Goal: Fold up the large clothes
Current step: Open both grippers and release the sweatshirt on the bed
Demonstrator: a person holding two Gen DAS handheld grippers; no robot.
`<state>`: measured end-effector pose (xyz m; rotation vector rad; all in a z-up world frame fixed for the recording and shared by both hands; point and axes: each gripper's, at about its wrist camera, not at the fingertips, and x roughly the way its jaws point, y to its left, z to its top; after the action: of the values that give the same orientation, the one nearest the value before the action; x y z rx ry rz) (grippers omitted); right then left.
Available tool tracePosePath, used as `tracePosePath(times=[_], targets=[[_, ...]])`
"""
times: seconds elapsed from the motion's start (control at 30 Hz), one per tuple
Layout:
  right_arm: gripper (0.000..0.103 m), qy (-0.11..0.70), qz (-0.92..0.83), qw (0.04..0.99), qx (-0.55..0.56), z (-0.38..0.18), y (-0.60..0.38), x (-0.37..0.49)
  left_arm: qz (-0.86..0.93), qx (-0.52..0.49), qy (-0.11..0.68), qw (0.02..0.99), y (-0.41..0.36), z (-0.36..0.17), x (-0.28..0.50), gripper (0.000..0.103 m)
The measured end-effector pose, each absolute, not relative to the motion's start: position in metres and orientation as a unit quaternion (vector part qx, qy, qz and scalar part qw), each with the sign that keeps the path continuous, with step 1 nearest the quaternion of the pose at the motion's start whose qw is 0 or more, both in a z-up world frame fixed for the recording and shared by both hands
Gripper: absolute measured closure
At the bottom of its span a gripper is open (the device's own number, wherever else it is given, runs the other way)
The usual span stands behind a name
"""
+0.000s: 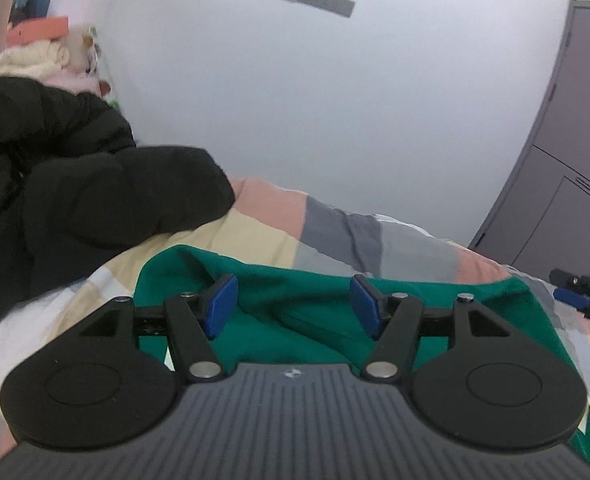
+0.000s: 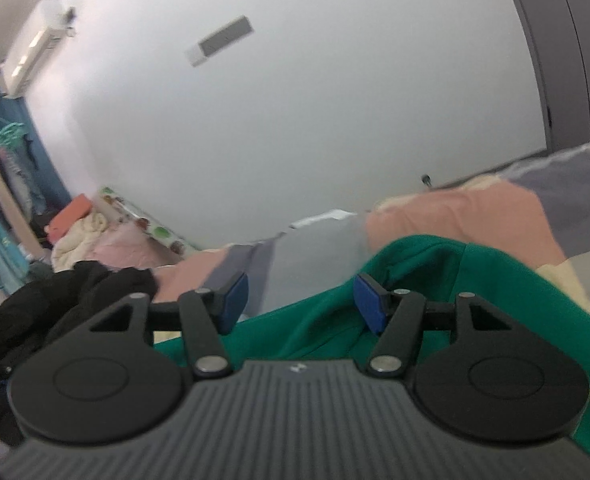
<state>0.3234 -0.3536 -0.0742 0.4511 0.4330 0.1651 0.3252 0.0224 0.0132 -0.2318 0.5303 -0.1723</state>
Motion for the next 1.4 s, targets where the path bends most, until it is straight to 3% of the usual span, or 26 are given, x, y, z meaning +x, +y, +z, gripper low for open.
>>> tracePosePath(times=[0.4, 0.7, 0.9, 0.97, 1.0, 1.03, 1.4], targets=[[0.038, 0.201, 0.105, 0.965, 0.132, -0.034, -0.306, 0.204, -0.087, -0.047, 0.235, 0.967, -0.033, 0.043, 0.197, 0.036], [0.037, 0.237, 0.116, 0.961, 0.080, -0.065, -0.264, 0.165, -0.093, -0.045, 0.267, 0.958, -0.053, 0.003, 0.165, 0.035], [0.037, 0.290, 0.119, 0.946, 0.085, -0.102, -0.255, 0.166, -0.090, -0.061, 0.295, 0.949, -0.053, -0.025, 0.172, 0.028], [0.030, 0.301, 0.116, 0.942, 0.096, -0.111, -0.254, 0.164, -0.086, -0.065, 0.301, 0.948, -0.051, -0.032, 0.176, 0.021], [0.014, 0.303, 0.113, 0.940, 0.105, -0.115, -0.256, 0.165, -0.083, -0.066, 0.305, 0.946, -0.050, -0.036, 0.178, 0.019], [0.009, 0.302, 0.112, 0.940, 0.110, -0.118, -0.257, 0.166, -0.082, -0.068, 0.307, 0.946, -0.049, -0.038, 0.182, 0.018], [0.009, 0.354, 0.084, 0.930, 0.050, -0.159, -0.229, 0.199, -0.072, -0.082, 0.330, 0.938, -0.032, -0.058, 0.197, 0.015]])
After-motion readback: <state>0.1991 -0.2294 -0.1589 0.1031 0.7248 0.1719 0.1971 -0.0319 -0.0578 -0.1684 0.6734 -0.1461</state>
